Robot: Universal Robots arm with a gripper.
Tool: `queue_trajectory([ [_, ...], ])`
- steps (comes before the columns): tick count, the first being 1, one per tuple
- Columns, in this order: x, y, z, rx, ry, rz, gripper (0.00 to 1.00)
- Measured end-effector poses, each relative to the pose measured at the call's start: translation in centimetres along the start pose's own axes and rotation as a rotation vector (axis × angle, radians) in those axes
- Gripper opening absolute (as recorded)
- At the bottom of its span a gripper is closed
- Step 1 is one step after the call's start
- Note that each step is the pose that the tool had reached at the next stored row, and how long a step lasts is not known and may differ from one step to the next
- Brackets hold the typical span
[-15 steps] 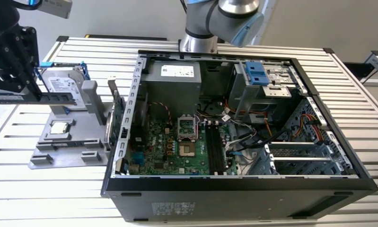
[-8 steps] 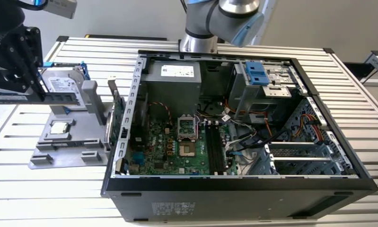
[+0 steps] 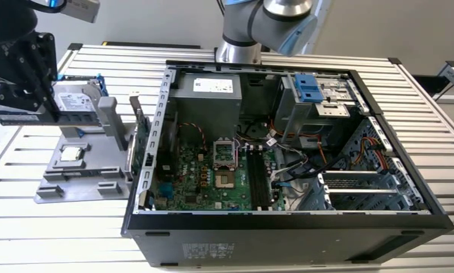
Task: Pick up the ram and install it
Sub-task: 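Pick up the ram and move it above insertion slot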
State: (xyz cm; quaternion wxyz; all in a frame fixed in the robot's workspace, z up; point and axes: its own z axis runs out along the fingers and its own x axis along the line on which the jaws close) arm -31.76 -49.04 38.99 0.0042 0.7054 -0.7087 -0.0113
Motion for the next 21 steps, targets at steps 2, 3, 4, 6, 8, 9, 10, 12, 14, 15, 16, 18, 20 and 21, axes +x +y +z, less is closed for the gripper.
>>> queue_trajectory([
  [2,0.00,-0.18,0.00,0.0000,0.0000,0.000,0.00],
  [3,0.00,-0.28,-0.01,0.0000,0.0001,0.000,0.00],
  [4,0.00,-0.37,-0.01,0.0000,0.0000,0.000,0.00],
  [6,0.00,-0.59,-0.01,0.0001,0.0000,0.000,0.00],
  [8,-0.01,-0.79,-0.02,0.0000,0.0000,0.000,0.00],
  [9,-0.01,-0.90,-0.02,0.0001,0.0000,0.000,0.00],
  [10,0.00,-1.00,-0.02,0.0000,0.0000,0.000,0.00],
  [12,-0.01,-1.20,-0.02,0.0001,0.0000,0.000,0.00],
  [14,-0.01,-1.40,-0.03,0.0000,0.0000,0.000,0.00],
  [15,-0.01,-1.51,-0.03,0.0000,0.0000,0.000,0.00],
  [16,-0.01,-1.61,-0.04,0.0000,0.0000,0.000,0.00],
  [18,-0.01,-1.84,-0.04,0.0000,0.0000,0.000,0.00],
  [20,-0.01,-2.05,-0.04,0.0001,-0.0001,0.000,0.00],
  [21,-0.01,-2.16,-0.05,0.0001,0.0000,0.000,0.00],
])
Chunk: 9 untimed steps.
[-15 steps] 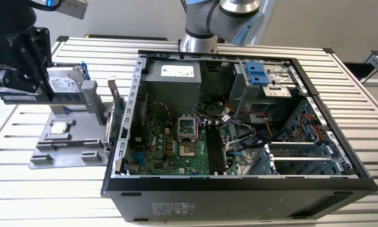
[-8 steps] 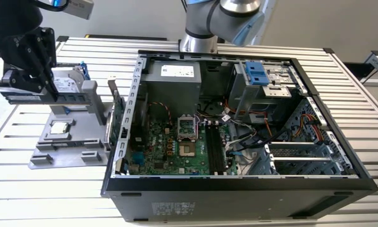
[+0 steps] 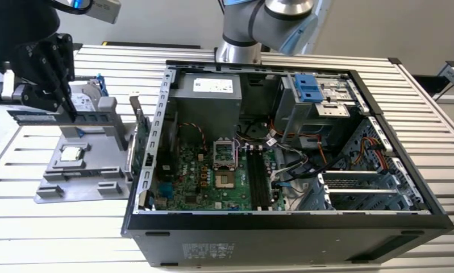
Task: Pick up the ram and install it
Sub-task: 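Pick up the ram and move it above insertion slot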
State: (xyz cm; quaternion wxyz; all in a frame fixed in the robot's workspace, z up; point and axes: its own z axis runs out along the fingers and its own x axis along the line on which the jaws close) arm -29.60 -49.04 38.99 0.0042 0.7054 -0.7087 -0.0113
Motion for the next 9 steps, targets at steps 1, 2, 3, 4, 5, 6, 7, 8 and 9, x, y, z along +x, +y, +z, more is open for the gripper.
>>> queue_trajectory([
  [1,0.00,-0.11,0.00,-0.0001,0.0000,0.000,0.00],
  [2,0.00,-0.20,-0.01,-0.0001,0.0000,0.000,0.00],
  [3,0.00,-0.31,-0.01,-0.0001,0.0000,0.000,0.00],
  [4,0.00,-0.41,-0.01,-0.0001,0.0000,0.000,0.00],
  [5,0.00,-0.52,-0.01,0.0000,0.0000,0.000,0.00],
  [6,0.00,-0.62,-0.02,-0.0001,0.0001,0.000,0.00],
  [7,-0.01,-0.72,-0.02,0.0000,0.0000,0.000,0.00],
  [8,-0.01,-0.83,-0.01,0.0000,-0.0001,0.000,0.00],
  [9,-0.01,-0.93,-0.02,-0.0001,0.0001,0.000,0.00],
])
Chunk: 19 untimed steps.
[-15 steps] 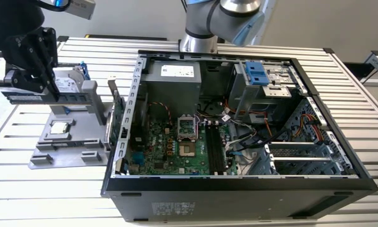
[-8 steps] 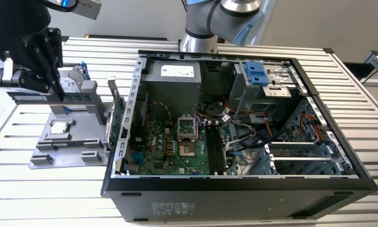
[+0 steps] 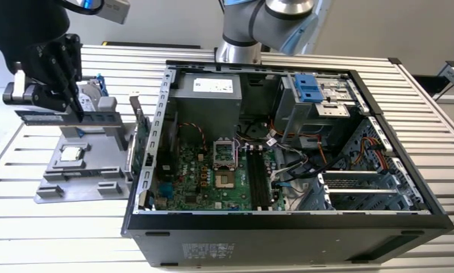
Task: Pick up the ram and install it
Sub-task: 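Pick up the ram and move it above insertion slot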
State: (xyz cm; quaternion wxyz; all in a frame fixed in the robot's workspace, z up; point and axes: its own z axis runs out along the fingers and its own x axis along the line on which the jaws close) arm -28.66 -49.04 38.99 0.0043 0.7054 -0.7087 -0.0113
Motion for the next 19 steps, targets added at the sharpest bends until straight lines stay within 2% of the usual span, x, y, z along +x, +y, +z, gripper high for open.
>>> queue_trajectory([
  [11,0.00,-1.22,-0.03,0.0000,0.0000,0.000,0.00],
  [19,-0.01,-2.36,-0.05,0.0001,0.0000,0.000,0.00],
])
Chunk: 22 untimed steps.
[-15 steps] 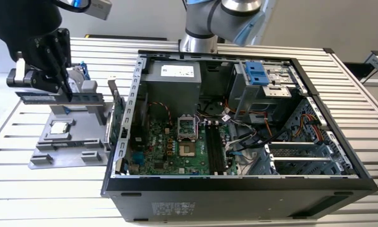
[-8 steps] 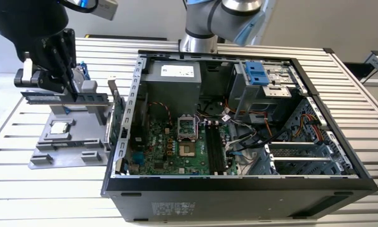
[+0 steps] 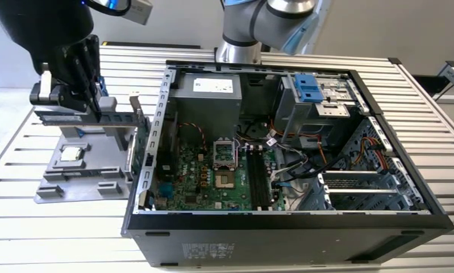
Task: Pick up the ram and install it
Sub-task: 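Pick up the ram and move it above insertion slot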
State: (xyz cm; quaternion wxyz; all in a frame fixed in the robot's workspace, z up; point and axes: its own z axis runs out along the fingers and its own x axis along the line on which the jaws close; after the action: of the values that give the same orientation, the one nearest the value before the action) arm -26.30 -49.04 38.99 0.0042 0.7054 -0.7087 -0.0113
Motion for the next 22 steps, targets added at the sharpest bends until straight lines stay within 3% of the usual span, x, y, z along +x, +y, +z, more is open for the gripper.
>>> queue_trajectory([
  [22,-0.01,-2.42,-0.05,0.0000,0.0000,0.000,0.00],
])
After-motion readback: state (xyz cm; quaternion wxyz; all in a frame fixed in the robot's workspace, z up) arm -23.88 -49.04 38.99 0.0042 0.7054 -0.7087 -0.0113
